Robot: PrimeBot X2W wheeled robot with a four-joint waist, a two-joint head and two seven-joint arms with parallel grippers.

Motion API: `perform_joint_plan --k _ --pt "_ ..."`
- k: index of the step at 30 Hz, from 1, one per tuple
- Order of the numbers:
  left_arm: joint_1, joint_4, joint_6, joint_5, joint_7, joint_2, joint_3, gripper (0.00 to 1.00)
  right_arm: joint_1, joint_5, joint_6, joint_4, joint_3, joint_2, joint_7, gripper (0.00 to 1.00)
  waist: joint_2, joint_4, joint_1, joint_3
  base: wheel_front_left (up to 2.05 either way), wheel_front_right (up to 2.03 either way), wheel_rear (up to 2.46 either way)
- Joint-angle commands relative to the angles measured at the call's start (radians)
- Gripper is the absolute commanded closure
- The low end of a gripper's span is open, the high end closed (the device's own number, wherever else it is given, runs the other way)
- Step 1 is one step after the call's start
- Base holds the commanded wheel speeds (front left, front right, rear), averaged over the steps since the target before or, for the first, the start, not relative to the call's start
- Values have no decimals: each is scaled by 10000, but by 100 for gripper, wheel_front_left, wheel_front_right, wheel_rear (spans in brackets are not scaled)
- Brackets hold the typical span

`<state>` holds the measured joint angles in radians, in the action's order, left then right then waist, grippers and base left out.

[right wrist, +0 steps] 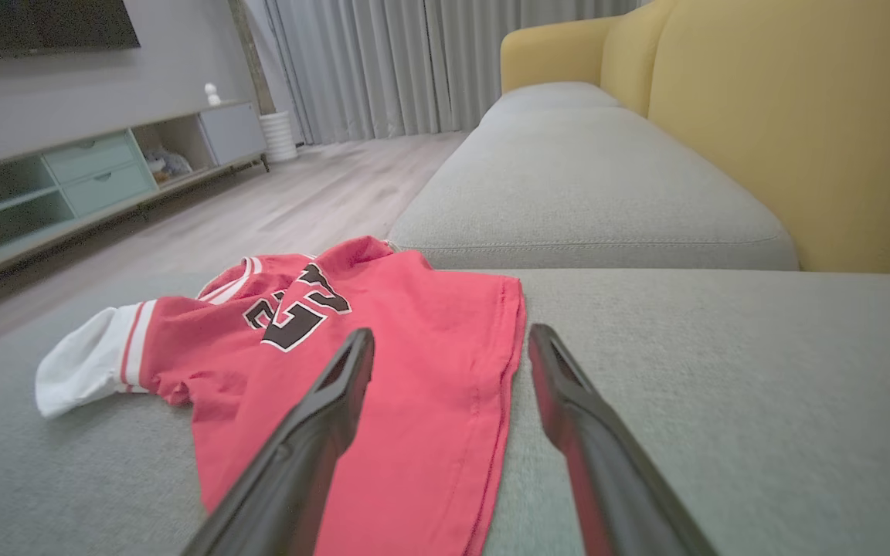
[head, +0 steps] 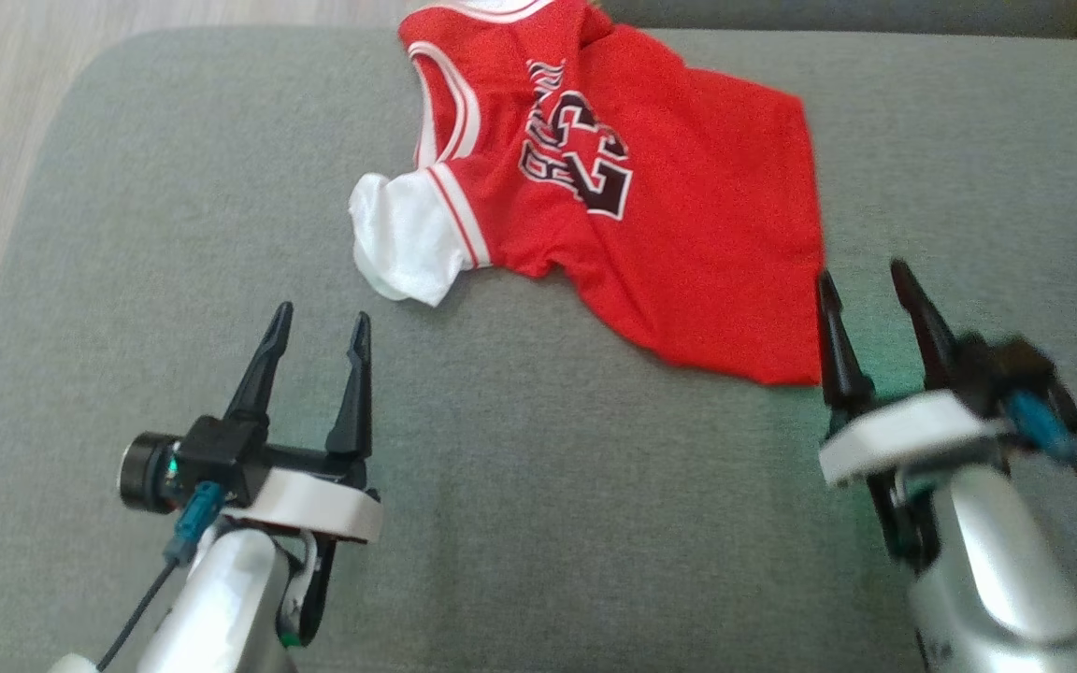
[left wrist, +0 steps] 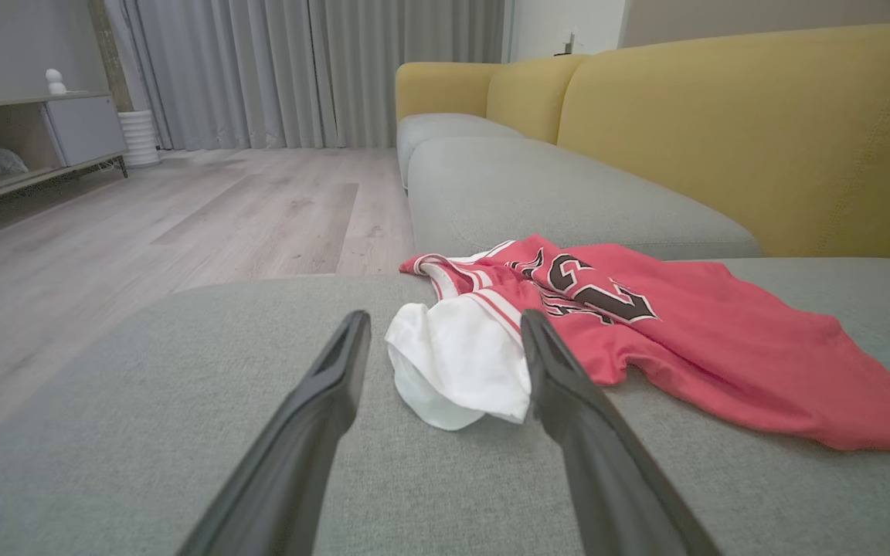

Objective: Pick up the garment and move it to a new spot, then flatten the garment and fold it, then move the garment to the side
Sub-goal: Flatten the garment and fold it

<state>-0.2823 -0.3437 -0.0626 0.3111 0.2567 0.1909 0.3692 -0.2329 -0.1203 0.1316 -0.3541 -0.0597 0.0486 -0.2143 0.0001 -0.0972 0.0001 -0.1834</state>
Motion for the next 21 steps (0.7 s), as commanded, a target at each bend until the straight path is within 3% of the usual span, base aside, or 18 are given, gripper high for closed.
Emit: perform_joint_plan --k 1,11,17,18,19,21 --pt "-431 349 -50 -85 51 47 -303 0 -952 433 -9 -23 -177 16 381 0 -1 -236 -1 -248 0 0 0" --pt "-647 149 196 -394 51 -443 -217 0 -3203 1239 -9 -2927 1529 16 2292 0 -1 -1004 -1 -877 0 0 0" --pt "-707 38 307 -499 51 -615 -287 0 -3825 1427 -9 -4326 1503 16 2651 0 -1 -1215 -1 -950 0 0 0" --pt "-703 27 322 -516 51 -628 -321 0 -3900 1765 -9 -4477 1463 16 2628 62 -1 -1217 -1 -951 0 0 0" --pt "-701 12 340 -534 51 -641 -353 0 -3962 2078 -9 -4583 1481 16 2564 100 -1 -1219 -1 -945 0 0 0" --pt "-704 -33 364 -570 51 -667 -413 0 -4059 2448 -9 -4754 1689 16 2441 100 -1 -1214 -1 -904 0 0 0"
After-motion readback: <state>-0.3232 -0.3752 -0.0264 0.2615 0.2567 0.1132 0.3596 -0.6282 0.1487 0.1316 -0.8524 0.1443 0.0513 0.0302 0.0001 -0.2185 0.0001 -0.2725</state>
